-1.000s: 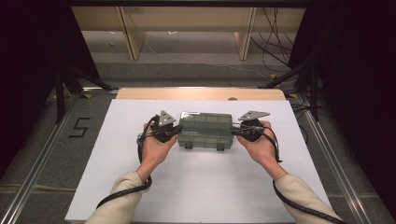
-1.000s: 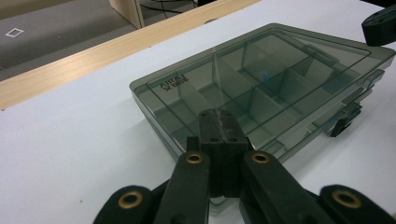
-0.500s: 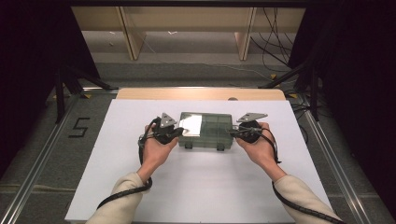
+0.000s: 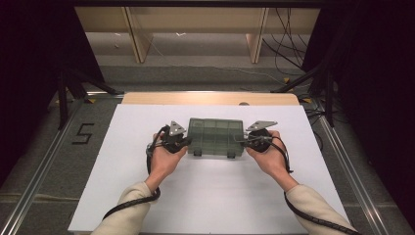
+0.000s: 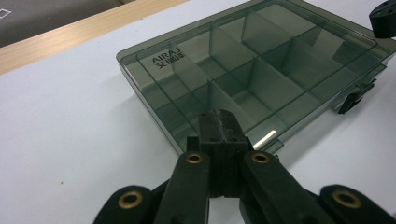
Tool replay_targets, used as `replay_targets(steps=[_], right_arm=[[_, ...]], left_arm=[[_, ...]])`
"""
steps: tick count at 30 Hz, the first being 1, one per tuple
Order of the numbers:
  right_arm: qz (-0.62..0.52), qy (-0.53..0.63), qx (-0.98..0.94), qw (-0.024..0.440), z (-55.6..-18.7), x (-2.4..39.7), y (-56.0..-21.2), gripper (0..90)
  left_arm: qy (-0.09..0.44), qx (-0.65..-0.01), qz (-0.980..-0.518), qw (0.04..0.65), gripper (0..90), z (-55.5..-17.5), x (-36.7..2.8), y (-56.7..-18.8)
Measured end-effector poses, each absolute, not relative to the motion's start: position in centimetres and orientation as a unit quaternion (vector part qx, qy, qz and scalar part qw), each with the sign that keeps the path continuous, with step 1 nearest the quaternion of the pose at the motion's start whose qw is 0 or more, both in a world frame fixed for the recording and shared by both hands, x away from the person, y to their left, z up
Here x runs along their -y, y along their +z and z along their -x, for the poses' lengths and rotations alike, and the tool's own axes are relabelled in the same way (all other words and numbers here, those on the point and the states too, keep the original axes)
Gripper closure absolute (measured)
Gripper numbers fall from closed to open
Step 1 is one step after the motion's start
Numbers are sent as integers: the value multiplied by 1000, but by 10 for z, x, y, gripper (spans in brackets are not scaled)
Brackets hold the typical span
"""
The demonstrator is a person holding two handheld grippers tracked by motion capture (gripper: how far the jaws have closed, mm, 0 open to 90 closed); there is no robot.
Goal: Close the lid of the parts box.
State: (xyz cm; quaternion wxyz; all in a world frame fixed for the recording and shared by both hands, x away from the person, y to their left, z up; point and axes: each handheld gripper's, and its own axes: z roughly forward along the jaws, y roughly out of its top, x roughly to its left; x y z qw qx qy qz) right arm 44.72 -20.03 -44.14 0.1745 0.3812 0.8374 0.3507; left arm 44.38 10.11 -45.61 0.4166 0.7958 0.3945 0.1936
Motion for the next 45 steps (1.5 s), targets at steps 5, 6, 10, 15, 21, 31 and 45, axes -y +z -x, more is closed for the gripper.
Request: replay_targets(steps=[5,6,10,15,21,31,45], right_arm=[[-378,348,-841,172,-448,201,-443,900],[-378,352,-838,177,-448,200,-444,900],[-378,349,-840,173,-447,200,-444,900],[-381,350,-838,173,-447,200,-445,900],[-381,353,-837,172,-446,201,-445,889],[-367,402,-819,184,-435,207,-440,682],[-314,513,-777,185,-399,235,-427,271]], left_arm=[[190,-394,-798,415,900,-444,-101,-459],[191,-395,-796,416,900,-444,-100,-460],[191,-394,-797,415,900,-444,-99,-461],[194,-390,-799,415,900,-443,-99,-461],[191,-389,-799,417,896,-442,-100,-461],[194,-367,-796,440,698,-432,-104,-453],[205,-334,-761,517,186,-378,-134,-428]])
